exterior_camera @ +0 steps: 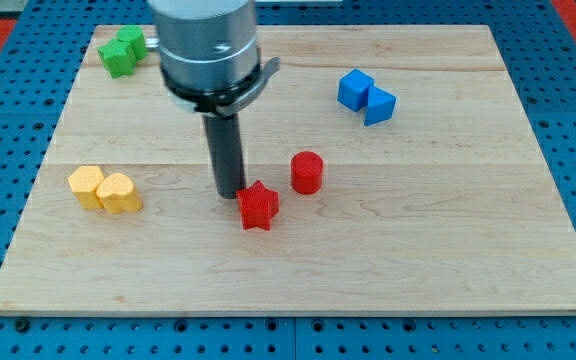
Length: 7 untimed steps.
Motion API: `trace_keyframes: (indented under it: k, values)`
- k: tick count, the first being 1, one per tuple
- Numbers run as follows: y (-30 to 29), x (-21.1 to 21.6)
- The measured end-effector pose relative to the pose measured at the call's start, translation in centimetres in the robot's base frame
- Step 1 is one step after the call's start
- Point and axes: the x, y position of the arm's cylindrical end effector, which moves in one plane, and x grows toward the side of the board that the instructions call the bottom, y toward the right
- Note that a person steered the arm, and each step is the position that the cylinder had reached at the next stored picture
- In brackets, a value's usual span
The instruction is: Place the red circle to the bottom of the blue triangle
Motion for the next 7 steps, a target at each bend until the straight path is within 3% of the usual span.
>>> trace_keyframes:
  k: [1, 2, 4, 5, 7]
  values:
    - [1.5, 0.9]
    - [9.8, 4.8]
    - [6.8, 0.5]
    - [2.4, -0.9]
    - [5.3, -3.3]
